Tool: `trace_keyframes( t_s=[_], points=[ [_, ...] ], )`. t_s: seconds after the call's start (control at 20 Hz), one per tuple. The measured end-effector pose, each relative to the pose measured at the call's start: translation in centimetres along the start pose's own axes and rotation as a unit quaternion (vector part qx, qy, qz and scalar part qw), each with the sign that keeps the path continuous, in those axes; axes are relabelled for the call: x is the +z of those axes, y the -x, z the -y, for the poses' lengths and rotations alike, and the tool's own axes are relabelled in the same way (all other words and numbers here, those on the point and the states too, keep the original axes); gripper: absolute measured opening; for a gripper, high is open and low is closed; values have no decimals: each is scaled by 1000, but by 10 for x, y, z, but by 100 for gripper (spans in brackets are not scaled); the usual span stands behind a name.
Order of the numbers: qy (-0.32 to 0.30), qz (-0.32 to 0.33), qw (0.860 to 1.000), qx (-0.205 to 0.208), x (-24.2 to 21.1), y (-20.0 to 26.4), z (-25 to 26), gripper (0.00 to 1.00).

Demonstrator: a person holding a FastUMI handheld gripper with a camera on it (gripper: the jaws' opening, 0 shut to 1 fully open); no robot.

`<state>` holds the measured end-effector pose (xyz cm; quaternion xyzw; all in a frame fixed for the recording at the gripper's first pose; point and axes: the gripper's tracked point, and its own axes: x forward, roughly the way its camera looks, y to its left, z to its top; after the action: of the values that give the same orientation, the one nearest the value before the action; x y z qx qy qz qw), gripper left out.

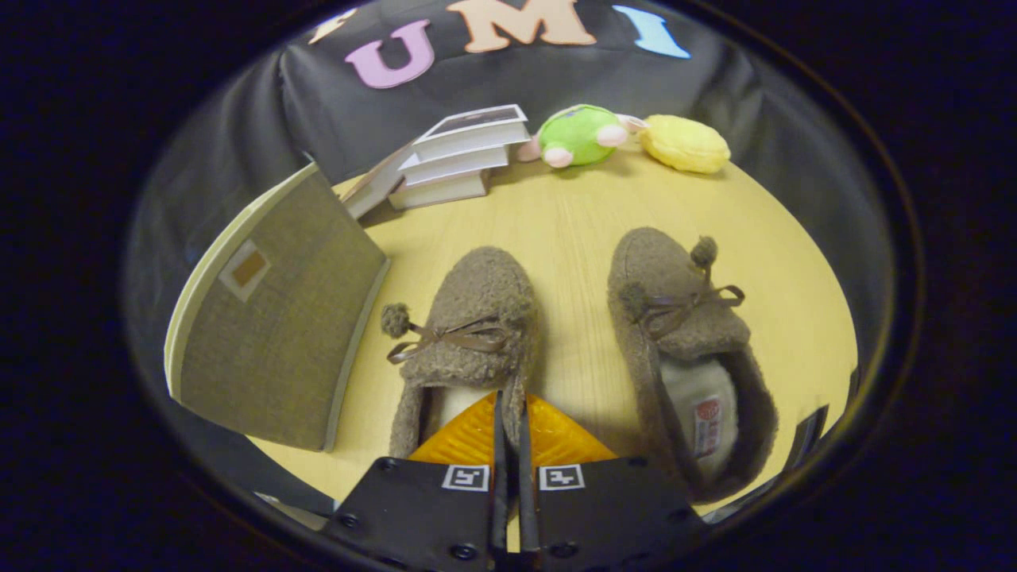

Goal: Open the storage box then place both shoes into the box .Put the left shoe in first, then the right shoe, with the right side of both shoes facing outward in a uniform manner.

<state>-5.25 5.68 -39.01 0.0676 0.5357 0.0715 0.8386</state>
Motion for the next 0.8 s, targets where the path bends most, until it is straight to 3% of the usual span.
trace_keyframes(
  t_s=[0.45, 0.8],
  points=[
    [-113, 3, 994, 3, 31, 40, -27, 4],
    [-128, 52, 990, 11, 88, 95, -69, 4]
  ],
)
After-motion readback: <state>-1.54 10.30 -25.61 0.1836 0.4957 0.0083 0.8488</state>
